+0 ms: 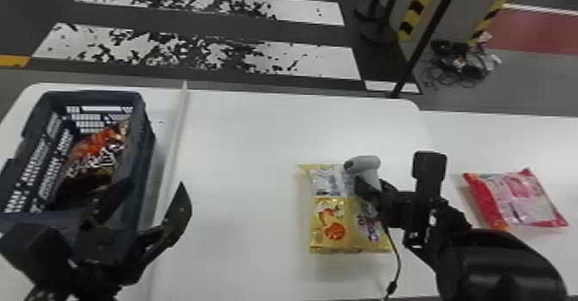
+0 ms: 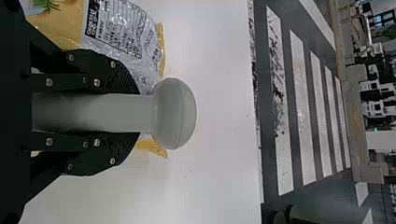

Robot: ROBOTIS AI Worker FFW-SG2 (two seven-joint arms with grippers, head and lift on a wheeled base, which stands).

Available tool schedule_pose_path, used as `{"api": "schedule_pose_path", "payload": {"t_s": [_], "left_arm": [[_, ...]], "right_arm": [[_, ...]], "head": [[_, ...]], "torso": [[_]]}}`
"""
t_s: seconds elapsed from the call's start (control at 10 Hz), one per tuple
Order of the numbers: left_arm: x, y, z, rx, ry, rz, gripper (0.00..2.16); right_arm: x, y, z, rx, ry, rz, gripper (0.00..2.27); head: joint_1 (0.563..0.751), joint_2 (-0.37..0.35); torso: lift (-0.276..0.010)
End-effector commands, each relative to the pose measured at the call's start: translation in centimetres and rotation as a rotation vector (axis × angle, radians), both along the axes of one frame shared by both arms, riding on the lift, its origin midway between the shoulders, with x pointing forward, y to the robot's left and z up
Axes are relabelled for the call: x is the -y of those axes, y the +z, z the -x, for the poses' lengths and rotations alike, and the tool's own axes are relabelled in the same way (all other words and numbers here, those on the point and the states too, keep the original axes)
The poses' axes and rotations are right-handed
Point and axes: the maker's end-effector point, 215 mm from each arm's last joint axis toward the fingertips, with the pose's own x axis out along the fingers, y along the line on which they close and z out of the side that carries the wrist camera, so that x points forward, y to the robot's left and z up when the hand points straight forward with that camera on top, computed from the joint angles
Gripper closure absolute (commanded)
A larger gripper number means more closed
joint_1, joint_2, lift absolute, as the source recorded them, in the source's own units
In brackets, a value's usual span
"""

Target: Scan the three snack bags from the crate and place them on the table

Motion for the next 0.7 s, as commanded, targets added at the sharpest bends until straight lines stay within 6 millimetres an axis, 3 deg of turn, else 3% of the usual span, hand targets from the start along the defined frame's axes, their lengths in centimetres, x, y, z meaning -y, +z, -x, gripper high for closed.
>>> {"api": "schedule_pose_path", "payload": {"t_s": [0.0,0.3,0.6], "left_arm": [[0.1,-0.1,-0.3,0.001,-0.001,0.002,0.03],[0.3,-0.2,-0.3,-0.002,-0.005,0.001,0.03],[0.3,-0.1,-0.4,-0.001,-0.007,-0.001,0.03]], "right_arm": [[0.0,-0.5,0.1,-0.017,0.003,0.007,2.13],[0.7,0.5,0.0,0.014,-0.012,0.006,2.13],[6.4,2.7,-0.3,0.054,-0.086,0.020,2.13]], "head": [[0.695,-0.141],[0.695,-0.142],[0.695,-0.178]], "torso": [[-0.062],[-0.062],[-0.062]]}}
